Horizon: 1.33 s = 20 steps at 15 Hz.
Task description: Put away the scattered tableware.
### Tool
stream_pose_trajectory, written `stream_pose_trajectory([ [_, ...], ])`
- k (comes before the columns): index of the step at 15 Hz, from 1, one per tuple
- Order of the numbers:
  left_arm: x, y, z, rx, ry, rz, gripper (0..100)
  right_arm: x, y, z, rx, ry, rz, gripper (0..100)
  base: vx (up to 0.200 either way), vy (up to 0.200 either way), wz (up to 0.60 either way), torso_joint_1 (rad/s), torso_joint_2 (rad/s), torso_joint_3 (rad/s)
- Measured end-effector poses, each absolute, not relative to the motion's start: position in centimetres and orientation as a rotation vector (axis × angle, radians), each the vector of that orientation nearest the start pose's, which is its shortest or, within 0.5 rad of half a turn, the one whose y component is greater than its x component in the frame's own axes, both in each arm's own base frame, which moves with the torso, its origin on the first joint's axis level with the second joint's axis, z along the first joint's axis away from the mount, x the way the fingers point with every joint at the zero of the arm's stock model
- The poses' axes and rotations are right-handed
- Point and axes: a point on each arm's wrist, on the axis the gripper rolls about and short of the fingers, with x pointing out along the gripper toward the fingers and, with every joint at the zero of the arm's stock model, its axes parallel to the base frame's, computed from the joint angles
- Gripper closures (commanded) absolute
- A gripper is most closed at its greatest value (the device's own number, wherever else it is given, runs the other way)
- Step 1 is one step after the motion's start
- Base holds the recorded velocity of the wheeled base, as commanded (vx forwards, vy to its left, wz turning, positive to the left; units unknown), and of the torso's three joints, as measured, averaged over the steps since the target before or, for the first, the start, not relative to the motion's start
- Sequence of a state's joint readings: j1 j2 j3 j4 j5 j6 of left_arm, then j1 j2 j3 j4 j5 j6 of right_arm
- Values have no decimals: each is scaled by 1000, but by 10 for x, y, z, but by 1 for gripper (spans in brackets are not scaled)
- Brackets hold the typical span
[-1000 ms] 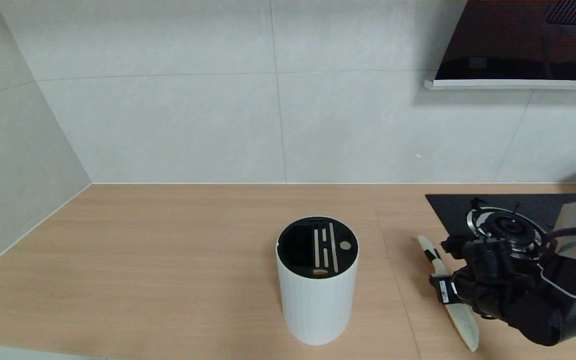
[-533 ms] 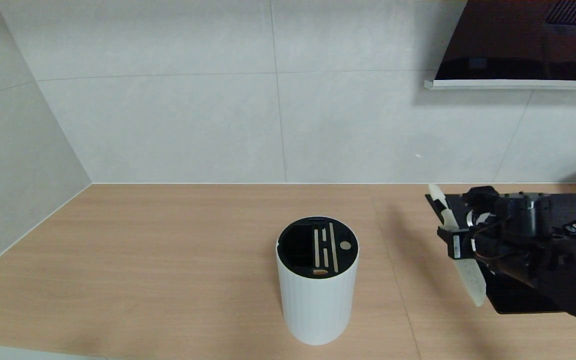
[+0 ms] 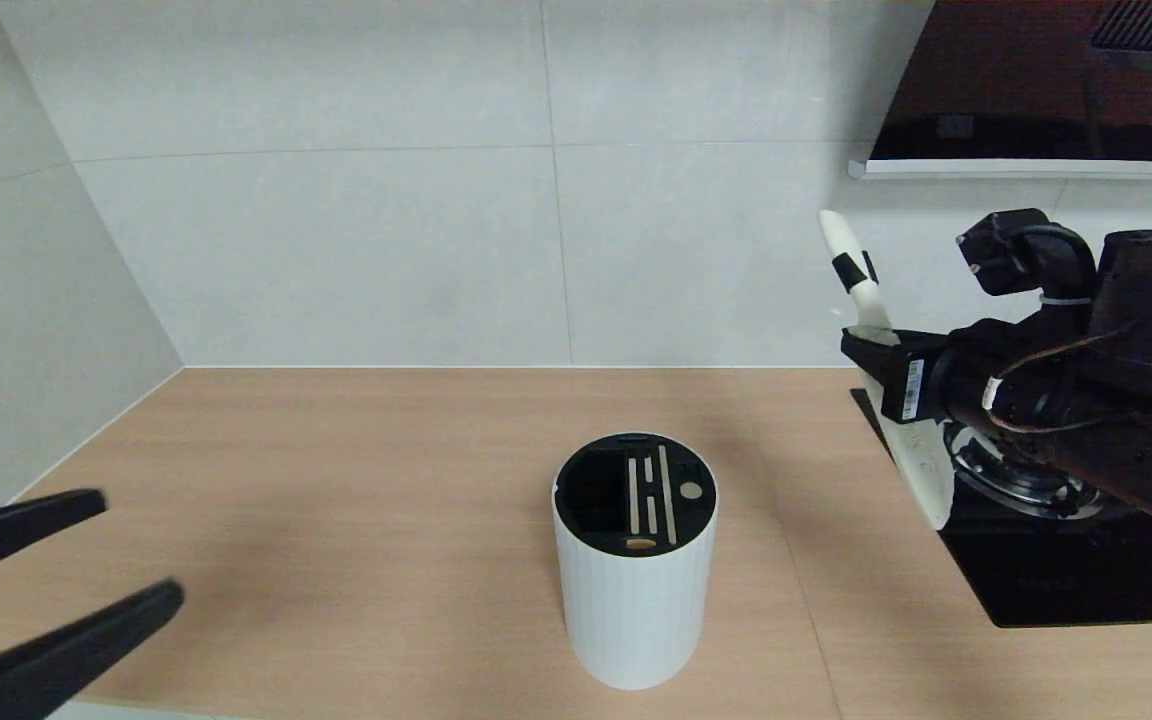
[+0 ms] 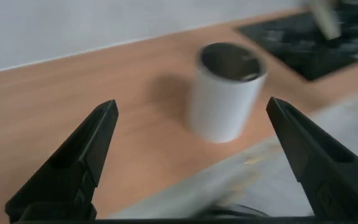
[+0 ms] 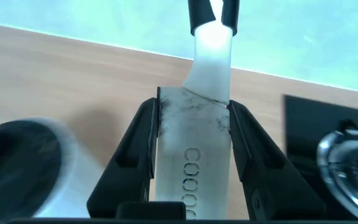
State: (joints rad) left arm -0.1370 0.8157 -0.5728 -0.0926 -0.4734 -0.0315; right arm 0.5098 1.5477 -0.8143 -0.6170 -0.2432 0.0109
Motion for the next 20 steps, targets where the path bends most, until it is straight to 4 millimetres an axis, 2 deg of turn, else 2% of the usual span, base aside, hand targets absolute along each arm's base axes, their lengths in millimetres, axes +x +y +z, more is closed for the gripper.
stream_pose_trajectory([
  [2, 118, -49, 249, -258, 180, -790, 0, 223, 145, 230, -33, 97, 340, 100, 0, 0, 0, 0, 0, 0],
  [4, 143, -79, 256, -485, 208, -931, 0, 211, 154, 233, -32, 88, 382, 100, 0, 0, 0, 0, 0, 0],
  [7, 171, -112, 245, -643, 220, -1037, 0, 190, 177, 233, -18, 86, 493, 100, 0, 0, 0, 0, 0, 0],
  [10, 194, -138, 224, -670, 204, -1004, 0, 176, 197, 224, -18, 120, 586, 100, 0, 0, 0, 0, 0, 0],
  [14, 213, -172, 195, -648, 182, -965, 0, 172, 221, 209, -19, 137, 631, 100, 0, 0, 0, 0, 0, 0],
  [17, 219, -182, 182, -621, 208, -940, 0, 171, 237, 199, -5, 134, 629, 100, 0, 0, 0, 0, 0, 0],
  [20, 226, -188, 176, -592, 174, -889, 0, 170, 243, 192, -20, 152, 639, 100, 0, 0, 0, 0, 0, 0],
])
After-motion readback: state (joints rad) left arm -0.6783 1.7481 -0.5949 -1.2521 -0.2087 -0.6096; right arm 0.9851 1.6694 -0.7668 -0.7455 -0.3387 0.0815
